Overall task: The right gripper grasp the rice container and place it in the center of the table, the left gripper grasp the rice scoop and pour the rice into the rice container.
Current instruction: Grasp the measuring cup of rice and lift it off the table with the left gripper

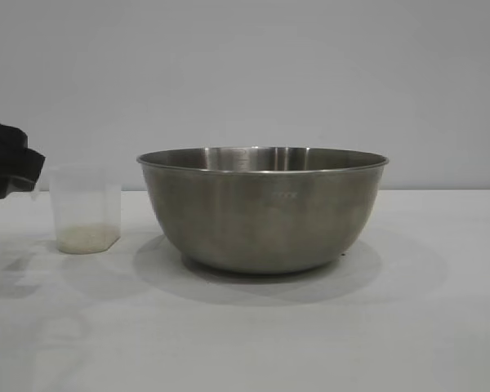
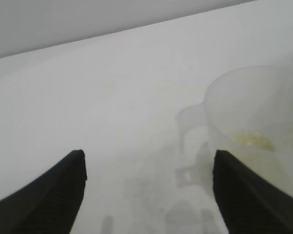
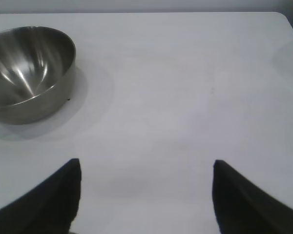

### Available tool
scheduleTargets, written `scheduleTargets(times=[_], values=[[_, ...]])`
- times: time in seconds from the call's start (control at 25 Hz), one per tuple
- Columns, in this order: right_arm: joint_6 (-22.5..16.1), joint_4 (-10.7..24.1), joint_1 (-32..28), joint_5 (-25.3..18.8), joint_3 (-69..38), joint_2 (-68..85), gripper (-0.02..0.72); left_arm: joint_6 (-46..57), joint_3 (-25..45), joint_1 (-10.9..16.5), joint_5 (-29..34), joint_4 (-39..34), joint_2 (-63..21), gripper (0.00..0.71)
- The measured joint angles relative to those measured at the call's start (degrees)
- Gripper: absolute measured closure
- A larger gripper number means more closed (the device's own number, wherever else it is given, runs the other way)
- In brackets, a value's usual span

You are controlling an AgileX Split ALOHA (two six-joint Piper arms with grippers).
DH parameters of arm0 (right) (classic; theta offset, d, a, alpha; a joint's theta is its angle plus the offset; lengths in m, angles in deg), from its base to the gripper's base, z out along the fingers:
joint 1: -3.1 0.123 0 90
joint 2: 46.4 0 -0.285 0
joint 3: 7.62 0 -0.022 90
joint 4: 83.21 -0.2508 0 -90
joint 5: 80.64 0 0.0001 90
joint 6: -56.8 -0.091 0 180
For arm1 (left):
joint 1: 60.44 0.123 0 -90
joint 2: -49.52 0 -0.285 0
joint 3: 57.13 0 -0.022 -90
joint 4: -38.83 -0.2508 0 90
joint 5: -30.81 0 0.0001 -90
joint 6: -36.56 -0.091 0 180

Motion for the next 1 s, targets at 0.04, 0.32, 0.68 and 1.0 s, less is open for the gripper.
scheduleTargets(times=[0.04, 0.32, 0.68, 1.0], values=[[0.0, 0.0, 0.0, 0.0, 0.0, 0.0, 0.225, 0.0, -0.3, 0.3, 0.1, 0.0, 0.3, 0.205], [0.0, 0.0, 0.0, 0.0, 0.0, 0.0, 0.225, 1.4, -2.0, 4.9, 0.1, -3.6, 2.1, 0.205], [0.0, 0.0, 0.0, 0.0, 0.0, 0.0, 0.225, 2.0, -2.7, 6.5, 0.1, -7.8, 2.1, 0.205], [0.0, 0.0, 0.0, 0.0, 0.0, 0.0, 0.225, 2.0, -2.0, 6.5, 0.1, -11.1, 2.6, 0.205]])
